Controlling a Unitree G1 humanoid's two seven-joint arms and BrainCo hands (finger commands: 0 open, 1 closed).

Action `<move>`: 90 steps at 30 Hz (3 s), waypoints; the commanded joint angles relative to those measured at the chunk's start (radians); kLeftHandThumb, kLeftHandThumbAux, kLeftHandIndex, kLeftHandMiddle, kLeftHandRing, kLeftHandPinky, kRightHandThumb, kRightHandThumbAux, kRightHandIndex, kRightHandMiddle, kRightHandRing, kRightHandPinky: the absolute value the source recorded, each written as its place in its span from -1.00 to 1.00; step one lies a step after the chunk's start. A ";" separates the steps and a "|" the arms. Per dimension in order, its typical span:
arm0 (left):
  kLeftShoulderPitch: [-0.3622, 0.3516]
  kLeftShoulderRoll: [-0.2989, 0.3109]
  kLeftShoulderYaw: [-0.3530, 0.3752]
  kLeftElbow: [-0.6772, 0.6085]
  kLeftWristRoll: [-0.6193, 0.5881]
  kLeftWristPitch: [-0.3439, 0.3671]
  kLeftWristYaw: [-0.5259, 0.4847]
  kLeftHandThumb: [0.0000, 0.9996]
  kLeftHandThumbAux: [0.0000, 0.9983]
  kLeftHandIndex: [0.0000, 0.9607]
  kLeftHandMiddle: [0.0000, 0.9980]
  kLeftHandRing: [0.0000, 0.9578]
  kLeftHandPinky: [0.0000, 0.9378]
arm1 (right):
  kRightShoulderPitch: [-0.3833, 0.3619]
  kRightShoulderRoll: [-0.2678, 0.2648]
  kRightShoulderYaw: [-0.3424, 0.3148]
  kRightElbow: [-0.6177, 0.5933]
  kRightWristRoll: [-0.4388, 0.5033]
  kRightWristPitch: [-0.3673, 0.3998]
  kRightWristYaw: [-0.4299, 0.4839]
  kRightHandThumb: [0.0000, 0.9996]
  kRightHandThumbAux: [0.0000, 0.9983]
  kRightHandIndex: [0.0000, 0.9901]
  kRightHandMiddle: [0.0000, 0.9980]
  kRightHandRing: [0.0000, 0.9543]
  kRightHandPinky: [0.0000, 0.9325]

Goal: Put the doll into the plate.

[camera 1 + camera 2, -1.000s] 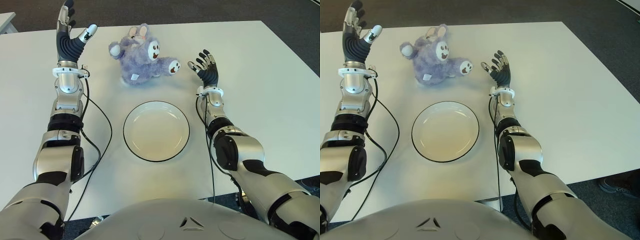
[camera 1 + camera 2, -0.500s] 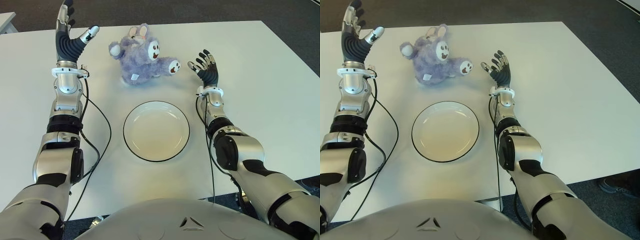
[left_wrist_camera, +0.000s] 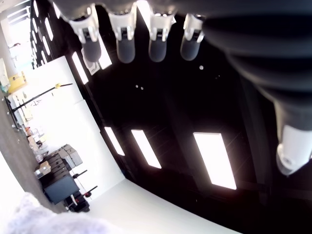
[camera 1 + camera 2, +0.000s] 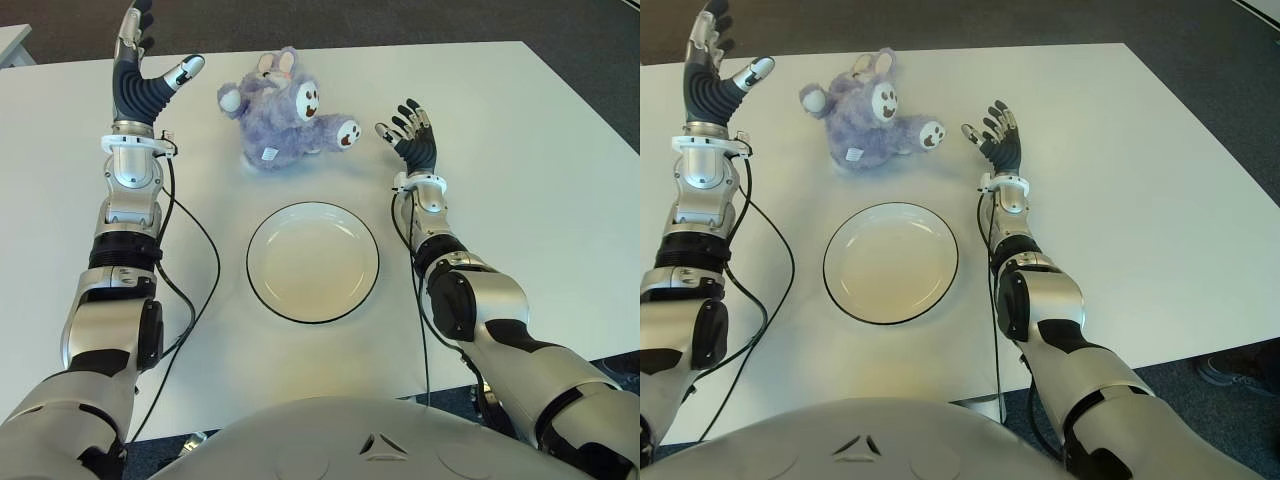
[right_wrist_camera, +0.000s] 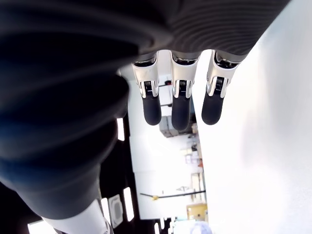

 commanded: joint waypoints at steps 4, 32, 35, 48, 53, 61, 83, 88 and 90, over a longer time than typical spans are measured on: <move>0.021 0.026 -0.017 -0.002 0.029 0.008 -0.018 -1.00 0.05 -1.00 -0.93 -0.94 -0.98 | 0.032 0.014 0.002 0.026 -0.004 0.024 -0.003 -0.61 0.70 -0.78 -0.72 -0.71 -0.66; 0.000 0.087 -0.060 0.004 0.106 0.012 -0.047 -0.77 0.00 -1.00 -0.97 -0.95 -0.91 | 0.030 0.017 0.002 0.028 -0.004 0.028 -0.008 -0.63 0.72 -0.80 -0.73 -0.71 -0.64; -0.002 0.092 -0.064 0.001 0.110 0.016 -0.050 -0.76 0.00 -1.00 -0.96 -0.94 -0.90 | 0.030 0.017 0.001 0.028 -0.003 0.028 -0.008 -0.63 0.72 -0.80 -0.73 -0.71 -0.64; -0.010 0.105 -0.075 -0.009 0.110 0.017 -0.074 -0.76 -0.06 -1.00 -0.95 -0.92 -0.90 | 0.031 0.019 0.002 0.028 -0.006 0.024 -0.010 -0.63 0.73 -0.80 -0.72 -0.70 -0.63; -0.013 0.109 -0.080 -0.018 0.119 0.029 -0.079 -0.74 -0.08 -1.00 -0.95 -0.91 -0.89 | 0.031 0.019 0.002 0.028 -0.006 0.026 -0.010 -0.62 0.72 -0.80 -0.72 -0.70 -0.64; -0.020 0.120 -0.094 -0.027 0.132 0.041 -0.083 -0.73 -0.10 -1.00 -0.96 -0.94 -0.93 | 0.030 0.018 0.004 0.029 -0.007 0.031 -0.014 -0.66 0.69 -0.82 -0.75 -0.72 -0.65; -0.048 0.140 -0.129 -0.008 0.224 0.014 -0.030 -0.81 -0.08 -1.00 -0.92 -0.96 -1.00 | 0.028 0.018 0.010 0.030 -0.012 0.029 -0.019 -0.68 0.71 -0.80 -0.75 -0.73 -0.66; -0.055 0.140 -0.136 0.000 0.227 0.009 -0.029 -0.82 -0.12 -1.00 -0.90 -0.96 -1.00 | 0.028 0.018 0.011 0.030 -0.011 0.029 -0.020 -0.68 0.71 -0.81 -0.76 -0.73 -0.66; -0.058 0.141 -0.139 0.002 0.229 0.007 -0.031 -0.82 -0.13 -1.00 -0.89 -0.95 -1.00 | 0.028 0.018 0.010 0.030 -0.011 0.029 -0.020 -0.68 0.71 -0.81 -0.76 -0.73 -0.66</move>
